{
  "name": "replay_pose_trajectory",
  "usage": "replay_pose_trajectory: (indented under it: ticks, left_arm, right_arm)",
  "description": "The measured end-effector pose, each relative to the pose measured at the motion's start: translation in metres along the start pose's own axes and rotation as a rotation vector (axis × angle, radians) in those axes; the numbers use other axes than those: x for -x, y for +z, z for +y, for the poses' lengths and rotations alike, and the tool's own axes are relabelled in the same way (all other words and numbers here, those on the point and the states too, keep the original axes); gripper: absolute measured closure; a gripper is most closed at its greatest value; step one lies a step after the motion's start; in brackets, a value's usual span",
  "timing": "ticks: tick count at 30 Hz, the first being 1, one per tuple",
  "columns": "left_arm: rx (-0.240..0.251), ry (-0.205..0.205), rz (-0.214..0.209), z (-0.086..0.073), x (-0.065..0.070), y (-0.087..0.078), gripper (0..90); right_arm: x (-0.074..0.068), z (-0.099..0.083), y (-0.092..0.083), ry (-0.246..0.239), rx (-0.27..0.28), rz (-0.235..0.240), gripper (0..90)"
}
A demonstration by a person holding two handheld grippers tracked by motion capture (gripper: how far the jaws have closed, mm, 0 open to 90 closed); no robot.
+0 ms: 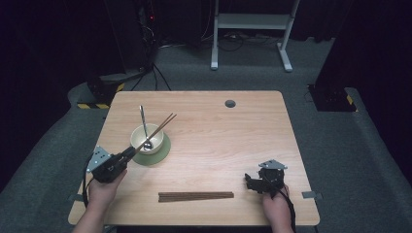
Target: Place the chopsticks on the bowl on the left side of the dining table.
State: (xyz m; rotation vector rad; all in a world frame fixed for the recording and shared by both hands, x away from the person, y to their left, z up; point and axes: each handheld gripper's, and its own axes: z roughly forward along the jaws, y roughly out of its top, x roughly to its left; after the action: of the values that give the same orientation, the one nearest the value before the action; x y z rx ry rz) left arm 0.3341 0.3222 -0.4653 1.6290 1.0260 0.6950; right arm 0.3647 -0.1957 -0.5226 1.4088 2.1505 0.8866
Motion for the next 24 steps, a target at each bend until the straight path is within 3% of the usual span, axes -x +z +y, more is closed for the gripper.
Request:
replay_pose_trajectory:
  ticks: [6,9,13,18,24]
  left_arm:
    - [-0.004,0.008,0.014,0.000,0.001,0.000,83.7]
    - [-0.032,0.046,0.022,-0.002,0.003,0.004,83.7]
    - [-0.048,0.059,0.032,-0.003,0.006,0.007,83.7]
    - [-0.094,0.124,0.047,-0.005,0.011,0.011,83.6]
    - [-0.135,0.155,0.053,-0.007,0.014,0.017,83.5]
  right_arm:
    - [0.000,0.000,0.000,0.000,0.000,0.000,10.8]
    - [0.000,0.000,0.000,0.000,0.000,0.000,10.8]
    - [0.000,0.000,0.000,0.000,-0.001,0.000,10.8]
    - [0.000,0.000,0.000,0.000,0.000,0.000,10.8]
    - [0.000,0.000,0.000,0.000,0.000,0.000,10.8]
